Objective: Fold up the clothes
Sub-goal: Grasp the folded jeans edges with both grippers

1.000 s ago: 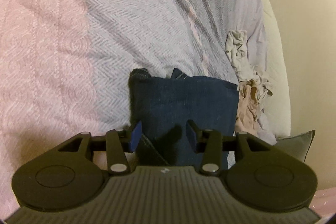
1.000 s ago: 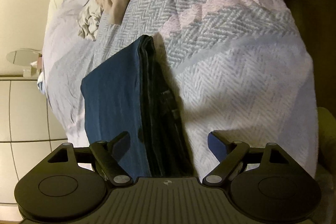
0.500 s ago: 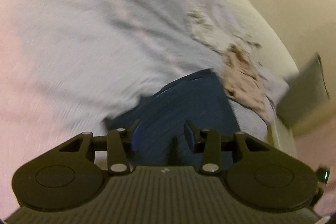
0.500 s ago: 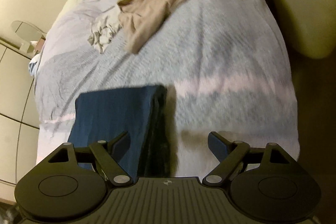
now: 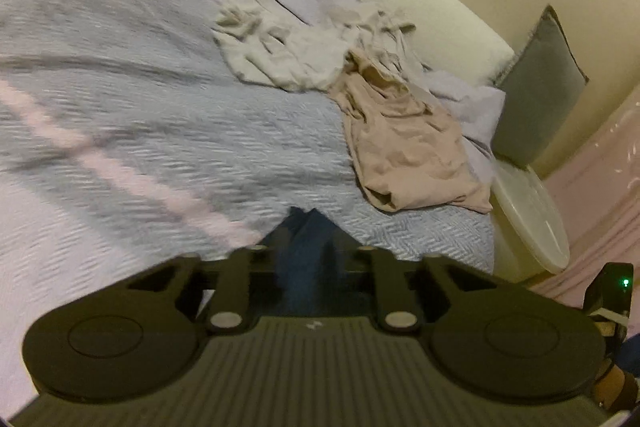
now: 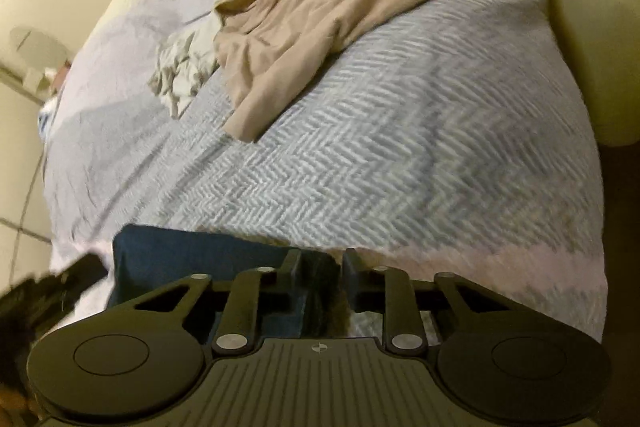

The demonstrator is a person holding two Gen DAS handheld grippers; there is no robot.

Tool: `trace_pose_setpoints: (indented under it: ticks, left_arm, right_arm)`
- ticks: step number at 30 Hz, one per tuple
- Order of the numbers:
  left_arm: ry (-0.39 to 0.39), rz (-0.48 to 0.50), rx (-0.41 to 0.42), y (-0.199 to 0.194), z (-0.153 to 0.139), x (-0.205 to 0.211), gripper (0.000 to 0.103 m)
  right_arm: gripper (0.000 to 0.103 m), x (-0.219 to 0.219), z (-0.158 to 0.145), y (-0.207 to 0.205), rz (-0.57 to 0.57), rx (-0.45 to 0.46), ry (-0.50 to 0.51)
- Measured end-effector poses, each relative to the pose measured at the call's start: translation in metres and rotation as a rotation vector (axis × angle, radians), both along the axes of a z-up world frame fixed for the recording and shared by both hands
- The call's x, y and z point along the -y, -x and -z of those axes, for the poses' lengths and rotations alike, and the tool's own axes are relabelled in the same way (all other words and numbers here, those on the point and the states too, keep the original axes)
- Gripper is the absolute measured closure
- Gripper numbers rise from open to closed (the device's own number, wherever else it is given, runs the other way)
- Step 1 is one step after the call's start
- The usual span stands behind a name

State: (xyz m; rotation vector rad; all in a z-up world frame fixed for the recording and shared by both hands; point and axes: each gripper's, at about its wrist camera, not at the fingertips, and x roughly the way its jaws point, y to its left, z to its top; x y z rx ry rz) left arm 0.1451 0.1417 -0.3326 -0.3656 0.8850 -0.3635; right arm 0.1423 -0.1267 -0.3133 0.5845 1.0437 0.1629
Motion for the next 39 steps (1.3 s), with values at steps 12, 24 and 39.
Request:
trace_pose_setpoints:
  ticks: [12,24,39]
  left_arm:
    - [0.116,-0.156,-0.092,0.003,0.020,-0.036,0.085]
    - [0.572,-0.790,-0.285,0.211,0.047,-0.116,0.061]
    - [0.678,-0.803,-0.186,0.199,0.101,-0.087,0.054]
  right_arm:
    - [0.054,0.021,0.020,-0.010,0.000,-0.052,-0.158]
    - [0.021,0.033,0.030,0.062,-0.051,-0.185,-0.391]
    - [0.010,0.002,0.057,0.042,0.000,-0.229,-0.442]
